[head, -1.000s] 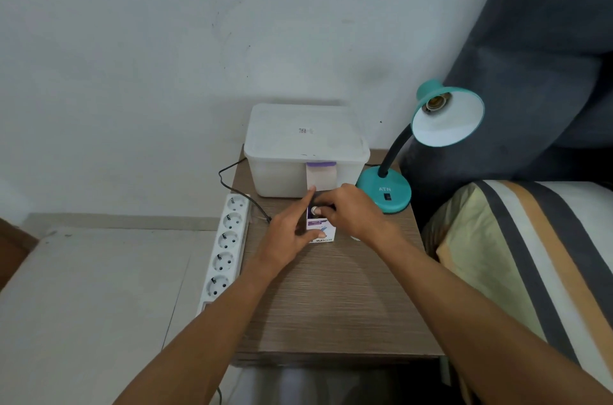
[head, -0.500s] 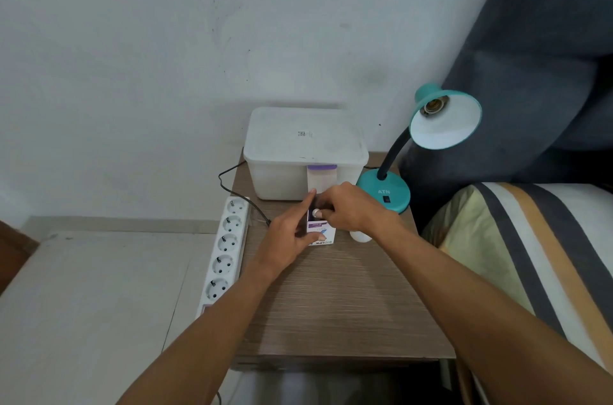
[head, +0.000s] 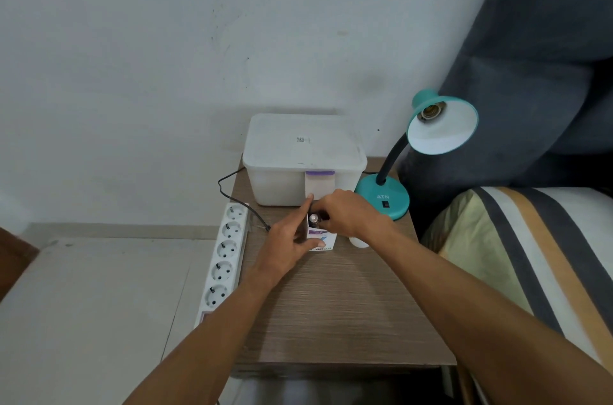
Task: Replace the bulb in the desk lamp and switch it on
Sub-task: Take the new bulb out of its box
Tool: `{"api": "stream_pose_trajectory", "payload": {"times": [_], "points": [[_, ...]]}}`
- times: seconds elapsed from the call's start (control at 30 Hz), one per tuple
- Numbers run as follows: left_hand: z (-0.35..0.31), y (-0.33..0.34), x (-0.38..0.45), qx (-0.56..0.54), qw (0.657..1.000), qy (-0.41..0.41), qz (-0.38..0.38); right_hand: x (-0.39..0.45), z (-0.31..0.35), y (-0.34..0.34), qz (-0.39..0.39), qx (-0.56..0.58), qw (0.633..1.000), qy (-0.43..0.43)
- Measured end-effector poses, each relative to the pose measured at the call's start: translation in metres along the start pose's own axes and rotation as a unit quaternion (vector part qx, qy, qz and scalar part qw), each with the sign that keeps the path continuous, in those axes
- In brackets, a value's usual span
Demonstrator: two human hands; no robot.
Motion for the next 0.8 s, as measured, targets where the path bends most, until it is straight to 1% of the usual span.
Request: {"api": "stream_pose_trajectory", "payload": {"times": [0.1, 0.23, 0.3, 0.43, 0.57, 0.63, 0.7, 0.73, 0.8], "points": [[0.002, 0.001, 0.001, -0.004, 1.0, -0.005, 0.002, -0.009, -0.009, 0.006, -0.081, 0.073, 0.993, 0.037], [0.003, 0.002, 0.003, -0.013, 1.0, -0.01, -0.003, -0.018, -0.015, 0.016, -0.159, 0.198, 0.964, 0.084], [0.003, 0.002, 0.003, -0.011, 1.0, -0.005, -0.008, -0.021, -0.012, 0.017, -0.185, 0.228, 0.951, 0.095], [0.008, 0.004, 0.002, -0.016, 1.0, -0.012, -0.012, -0.026, -0.004, 0.013, -0.23, 0.248, 0.936, 0.093], [0.01, 0.004, 0.002, -0.017, 1.0, -0.016, -0.012, -0.026, 0.0, -0.007, -0.312, 0.298, 0.895, 0.116], [0.008, 0.004, 0.002, -0.024, 1.0, -0.014, -0.008, -0.029, 0.002, -0.021, -0.346, 0.35, 0.863, 0.114], [0.007, 0.005, 0.002, -0.032, 0.999, -0.02, -0.001, -0.031, -0.001, -0.03, -0.359, 0.412, 0.827, 0.129], [0.007, 0.005, 0.002, -0.034, 0.999, -0.021, 0.0, -0.031, -0.003, -0.032, -0.362, 0.42, 0.819, 0.147], [0.006, 0.004, 0.001, -0.034, 0.999, -0.021, -0.005, -0.034, -0.009, -0.032, -0.363, 0.403, 0.82, 0.183]]}}
Point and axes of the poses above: each hand's wrist, its own x-axis towards the middle knuckle, its own y-axis out of the palm, z = x × y, the point moved 4 cm from there along x, towards the middle knuckle, and after that the axes turned 7 degrees about -x, right-handed, at the moved point
